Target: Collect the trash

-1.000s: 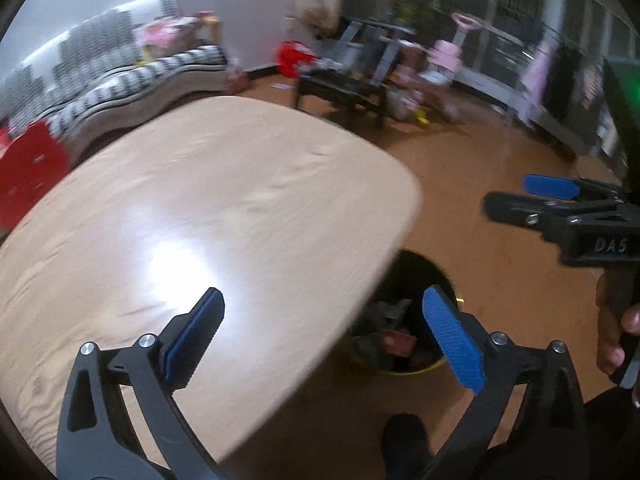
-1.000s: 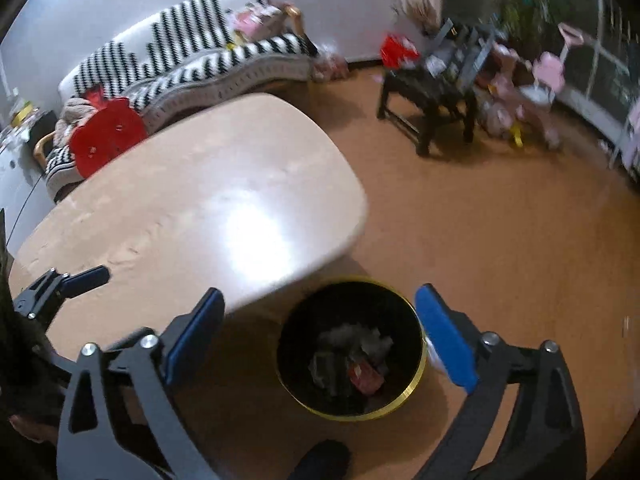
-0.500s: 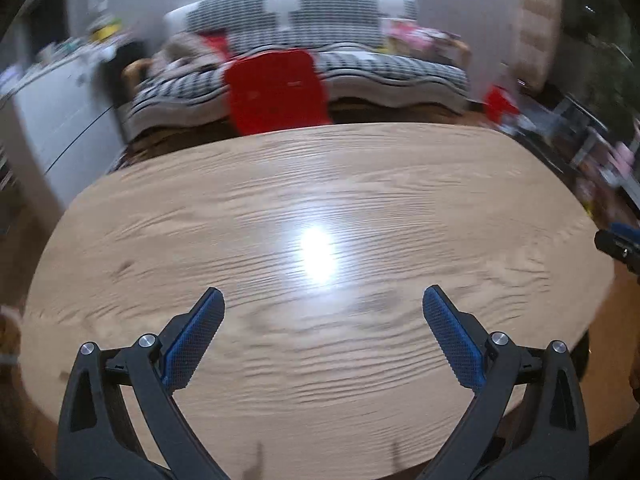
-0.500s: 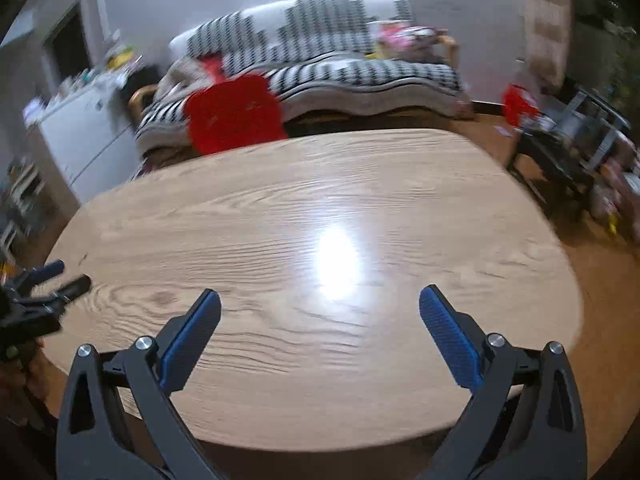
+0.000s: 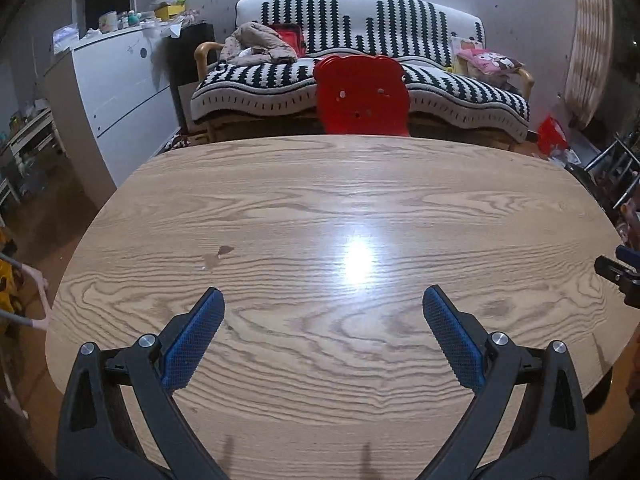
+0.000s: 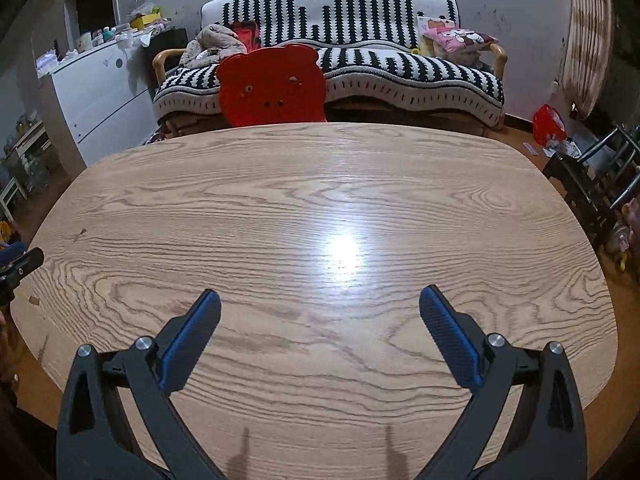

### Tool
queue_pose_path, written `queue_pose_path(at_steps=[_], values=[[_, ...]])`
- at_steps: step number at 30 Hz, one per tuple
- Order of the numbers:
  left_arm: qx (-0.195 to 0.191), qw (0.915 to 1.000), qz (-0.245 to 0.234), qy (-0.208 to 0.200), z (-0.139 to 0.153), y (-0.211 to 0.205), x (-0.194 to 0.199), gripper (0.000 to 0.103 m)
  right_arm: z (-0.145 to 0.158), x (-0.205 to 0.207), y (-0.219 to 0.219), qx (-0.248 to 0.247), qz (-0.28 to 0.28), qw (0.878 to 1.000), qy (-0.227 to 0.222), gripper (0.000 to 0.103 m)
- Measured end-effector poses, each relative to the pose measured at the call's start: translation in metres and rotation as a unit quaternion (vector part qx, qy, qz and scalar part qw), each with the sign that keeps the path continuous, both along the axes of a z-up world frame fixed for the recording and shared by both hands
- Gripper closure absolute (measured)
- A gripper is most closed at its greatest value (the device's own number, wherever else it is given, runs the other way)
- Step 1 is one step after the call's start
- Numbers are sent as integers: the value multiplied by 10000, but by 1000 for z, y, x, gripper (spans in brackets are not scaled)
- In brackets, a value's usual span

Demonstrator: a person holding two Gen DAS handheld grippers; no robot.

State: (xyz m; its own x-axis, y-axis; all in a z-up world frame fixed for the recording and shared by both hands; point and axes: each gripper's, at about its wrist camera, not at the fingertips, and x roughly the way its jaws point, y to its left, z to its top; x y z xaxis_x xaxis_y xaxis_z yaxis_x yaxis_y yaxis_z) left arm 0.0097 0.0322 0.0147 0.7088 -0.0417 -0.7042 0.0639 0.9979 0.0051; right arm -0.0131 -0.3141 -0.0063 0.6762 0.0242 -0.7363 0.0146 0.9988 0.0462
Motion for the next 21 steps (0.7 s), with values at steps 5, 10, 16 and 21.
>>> queue_pose_path(at_steps=[5,10,16,21], values=[[-8,10000,-69,-13,1,-7,2,7,-1,0,-5,22,-10,10000,9,7],[-19,10000,-90,28,-3,-10,1,7,1,-3,-9,49,-28,10000,-11,7],[9,9999,-101,66,-6,-15,1,7,3,-9,-13,58,-25,10000,-56,7],[10,9999,-93,70,-7,-16,1,7,4,-11,-17,65,-58,9999,-60,7]])
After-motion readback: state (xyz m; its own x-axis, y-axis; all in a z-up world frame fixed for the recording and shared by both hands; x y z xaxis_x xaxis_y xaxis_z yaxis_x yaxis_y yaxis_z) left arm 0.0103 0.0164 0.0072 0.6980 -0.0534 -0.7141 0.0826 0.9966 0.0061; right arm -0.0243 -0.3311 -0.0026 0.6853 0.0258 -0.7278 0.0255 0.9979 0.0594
